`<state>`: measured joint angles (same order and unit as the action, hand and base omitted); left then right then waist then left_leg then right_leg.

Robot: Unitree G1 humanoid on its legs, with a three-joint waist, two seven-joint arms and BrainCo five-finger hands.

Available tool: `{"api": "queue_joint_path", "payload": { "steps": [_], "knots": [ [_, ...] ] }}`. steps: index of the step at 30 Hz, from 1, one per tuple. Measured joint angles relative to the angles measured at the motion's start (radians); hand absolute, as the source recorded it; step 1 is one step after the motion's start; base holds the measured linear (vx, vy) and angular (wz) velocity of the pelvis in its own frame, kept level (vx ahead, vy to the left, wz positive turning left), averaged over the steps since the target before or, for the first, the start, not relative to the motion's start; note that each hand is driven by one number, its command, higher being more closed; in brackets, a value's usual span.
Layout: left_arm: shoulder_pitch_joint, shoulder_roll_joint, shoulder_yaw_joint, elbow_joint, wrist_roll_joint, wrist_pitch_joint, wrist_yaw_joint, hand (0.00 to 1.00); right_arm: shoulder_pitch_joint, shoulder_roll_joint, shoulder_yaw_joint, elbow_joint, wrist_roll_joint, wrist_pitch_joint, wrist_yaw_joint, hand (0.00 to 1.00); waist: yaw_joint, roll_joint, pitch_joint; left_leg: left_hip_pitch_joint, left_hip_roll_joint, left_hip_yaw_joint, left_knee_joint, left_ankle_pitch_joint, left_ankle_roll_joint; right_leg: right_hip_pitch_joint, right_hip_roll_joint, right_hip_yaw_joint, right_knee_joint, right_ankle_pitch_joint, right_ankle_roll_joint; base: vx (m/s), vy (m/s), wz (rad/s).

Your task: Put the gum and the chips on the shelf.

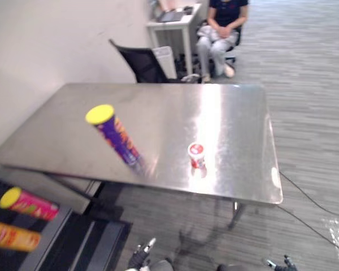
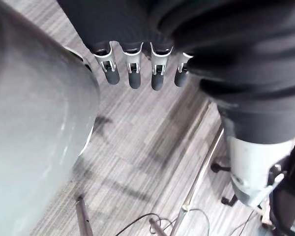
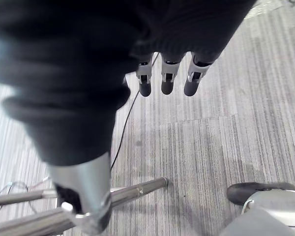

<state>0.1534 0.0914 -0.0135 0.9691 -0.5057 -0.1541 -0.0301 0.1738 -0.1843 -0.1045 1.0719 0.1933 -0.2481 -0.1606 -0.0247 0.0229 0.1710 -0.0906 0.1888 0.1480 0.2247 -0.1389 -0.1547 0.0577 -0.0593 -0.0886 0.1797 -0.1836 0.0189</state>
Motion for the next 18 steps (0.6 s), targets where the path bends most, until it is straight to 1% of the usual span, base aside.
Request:
{"api": "queue_joint_path", "payload": {
  "steps": [1,2,3,4,5,7,8,10,11,12,13,14,16,18],
  "knots": [
    [-0.004,-0.003,-0.001,0.013,0.001,-0.002,0.005,0.00,0.007,0.001,-0.005,0.004,-0.002,0.002,-0.002,0.00,-0.002,0.003,-0.001,0.014,-0.011,-0.019,-0.044,0.059,0.002,0.007,-0.004,0.018,0.009,-0.014,0.022,0.31,0.278,-0.83],
    [-0.004,-0.010,-0.001,0.020,0.002,-0.007,0.008,0.00,0.016,-0.001,-0.007,0.004,-0.006,0.005,-0.004,0.00,-0.002,0.014,-0.004,0.026,-0.016,-0.022,-0.079,0.162,0.012,0.016,-0.003,0.031,0.019,-0.027,0.043,0.23,0.275,-0.46],
    [-0.005,-0.012,-0.002,0.028,0.007,-0.012,0.009,0.00,0.022,-0.001,-0.012,0.009,-0.020,0.009,-0.006,0.00,-0.004,0.019,-0.005,0.044,-0.013,-0.012,-0.080,0.147,0.016,0.024,-0.009,0.043,0.025,-0.043,0.064,0.25,0.362,-0.29],
    [-0.010,0.004,-0.015,0.028,0.012,-0.012,0.008,0.00,0.025,0.029,-0.013,0.010,-0.026,0.010,-0.005,0.00,-0.009,-0.008,-0.010,0.071,-0.046,0.006,-0.110,0.138,0.021,0.030,-0.045,0.041,0.029,-0.047,0.072,0.28,0.452,-0.27],
    [-0.012,0.033,-0.025,0.029,0.025,-0.011,0.004,0.00,0.023,0.072,-0.015,0.010,-0.030,0.005,-0.006,0.00,-0.007,-0.036,-0.011,0.093,-0.077,0.028,-0.151,0.135,0.028,0.030,-0.077,0.038,0.019,-0.046,0.077,0.19,0.343,-0.23],
    [-0.013,0.048,-0.030,0.036,0.047,-0.011,0.002,0.00,0.024,0.100,-0.015,0.013,-0.029,-0.005,-0.006,0.00,-0.007,-0.058,-0.015,0.105,-0.102,0.040,-0.176,0.135,0.037,0.031,-0.100,0.036,0.001,-0.033,0.099,0.09,0.196,-0.20],
    [-0.017,0.053,-0.041,0.043,0.050,-0.011,0.001,0.00,0.025,0.108,-0.017,0.015,-0.025,-0.013,-0.007,0.00,-0.008,-0.061,-0.017,0.120,-0.118,0.058,-0.193,0.137,0.044,0.034,-0.113,0.032,-0.007,-0.023,0.115,0.04,0.139,-0.14],
    [-0.024,0.057,-0.051,0.059,0.057,-0.011,0.001,0.00,0.024,0.112,-0.018,0.014,-0.018,-0.027,-0.007,0.00,-0.009,-0.055,-0.019,0.141,-0.131,0.073,-0.217,0.138,0.051,0.034,-0.125,0.031,-0.010,-0.022,0.117,0.01,0.109,-0.34],
    [-0.026,0.058,-0.061,0.068,0.069,-0.011,0.001,0.00,0.025,0.109,-0.032,0.014,-0.018,-0.042,-0.007,0.00,-0.009,-0.049,-0.022,0.171,-0.134,0.100,-0.258,0.148,0.067,0.032,-0.129,0.022,-0.016,-0.020,0.119,-0.01,0.060,-0.44],
    [-0.026,0.059,-0.061,0.070,0.073,-0.011,0.001,0.00,0.025,0.109,-0.037,0.014,-0.019,-0.045,-0.007,0.00,-0.011,-0.045,-0.023,0.176,-0.134,0.106,-0.266,0.150,0.069,0.031,-0.129,0.017,-0.019,-0.020,0.120,-0.04,0.034,-0.41],
    [-0.025,0.054,-0.066,0.082,0.086,-0.011,0.000,0.00,0.025,0.107,-0.044,0.014,-0.019,-0.048,-0.010,0.00,-0.026,-0.033,-0.027,0.195,-0.134,0.121,-0.300,0.162,0.083,0.026,-0.130,0.011,-0.020,-0.018,0.123,-0.05,0.010,-0.28],
    [-0.025,0.044,-0.069,0.099,0.087,-0.011,-0.001,0.00,0.026,0.104,-0.046,0.014,-0.018,-0.048,-0.012,0.00,-0.041,-0.029,-0.029,0.205,-0.130,0.140,-0.320,0.171,0.083,0.016,-0.123,0.011,-0.017,-0.015,0.126,-0.05,0.003,-0.28],
    [-0.021,0.040,-0.069,0.099,0.087,-0.011,-0.005,0.00,0.025,0.104,-0.046,0.014,-0.019,-0.049,-0.013,0.00,-0.049,-0.024,-0.030,0.212,-0.119,0.153,-0.320,0.170,0.082,0.013,-0.117,0.008,-0.020,-0.009,0.125,-0.03,-0.022,-0.31],
    [-0.020,0.037,-0.069,0.101,0.087,-0.011,-0.017,0.00,0.026,0.104,-0.046,0.014,-0.020,-0.048,-0.024,0.00,-0.050,-0.023,-0.031,0.220,-0.105,0.169,-0.320,0.167,0.076,0.013,-0.120,-0.034,-0.022,-0.003,0.126,-0.02,-0.034,-0.31]
  ]
}}
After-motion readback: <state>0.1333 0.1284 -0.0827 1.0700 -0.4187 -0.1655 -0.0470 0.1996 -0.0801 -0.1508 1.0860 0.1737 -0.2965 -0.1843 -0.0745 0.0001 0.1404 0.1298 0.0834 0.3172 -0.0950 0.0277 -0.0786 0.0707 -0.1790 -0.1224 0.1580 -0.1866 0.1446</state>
